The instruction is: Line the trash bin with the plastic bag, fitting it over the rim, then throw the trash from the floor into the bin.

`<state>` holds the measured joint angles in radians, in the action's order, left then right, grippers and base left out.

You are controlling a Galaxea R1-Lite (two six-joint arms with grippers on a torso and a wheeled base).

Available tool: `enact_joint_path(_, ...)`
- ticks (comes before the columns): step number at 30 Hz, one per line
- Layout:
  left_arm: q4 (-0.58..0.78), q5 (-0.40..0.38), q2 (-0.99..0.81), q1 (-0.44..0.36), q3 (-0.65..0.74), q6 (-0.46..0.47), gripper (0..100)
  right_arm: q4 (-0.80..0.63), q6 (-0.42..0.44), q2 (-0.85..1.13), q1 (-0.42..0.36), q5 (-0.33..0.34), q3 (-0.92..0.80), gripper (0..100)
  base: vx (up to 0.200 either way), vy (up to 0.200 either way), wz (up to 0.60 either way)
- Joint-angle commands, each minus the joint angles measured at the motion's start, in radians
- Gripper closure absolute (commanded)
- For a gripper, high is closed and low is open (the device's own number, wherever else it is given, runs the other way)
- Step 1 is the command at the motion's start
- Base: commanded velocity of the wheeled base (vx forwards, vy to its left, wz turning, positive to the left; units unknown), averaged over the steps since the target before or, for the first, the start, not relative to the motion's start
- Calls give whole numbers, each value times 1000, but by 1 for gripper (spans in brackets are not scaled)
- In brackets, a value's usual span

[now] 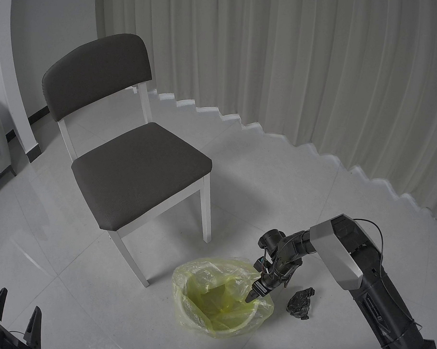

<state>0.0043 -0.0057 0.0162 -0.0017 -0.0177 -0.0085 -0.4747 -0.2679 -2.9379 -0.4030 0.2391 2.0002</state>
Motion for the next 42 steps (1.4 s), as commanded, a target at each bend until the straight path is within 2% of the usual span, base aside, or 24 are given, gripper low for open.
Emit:
enact_joint_path(1,0,0,-13,0,15,-1,0,-2,7,36,-2,3,0,0,0,0,0)
enact_joint_path(10,0,0,-13,0,15,-1,0,-71,30,131,-2,5,0,0,0,0,0)
enact_joint_path(15,0,0,-13,0,15,-1,0,-124,50,178,12,31,0,0,0,0,0)
enact_joint_path(19,0,0,-13,0,15,-1,0,-125,110,206,61,29,0,0,0,0,0)
enact_joint_path(26,0,0,-13,0,15,-1,0,-111,101,229,154,17,0,0,0,0,0)
enact_joint_path(29,0,0,-13,0,15,-1,0,-87,72,186,193,-49,0,0,0,0,0)
enact_joint_path(32,0,0,-13,0,15,-1,0,-50,30,140,222,-87,0,0,0,0,0)
enact_joint_path(37,0,0,-13,0,15,-1,0,8,16,80,251,-113,0,0,0,0,0)
enact_joint_path(42,0,0,-13,0,15,-1,0,128,-1,11,273,-130,0,0,0,0,0)
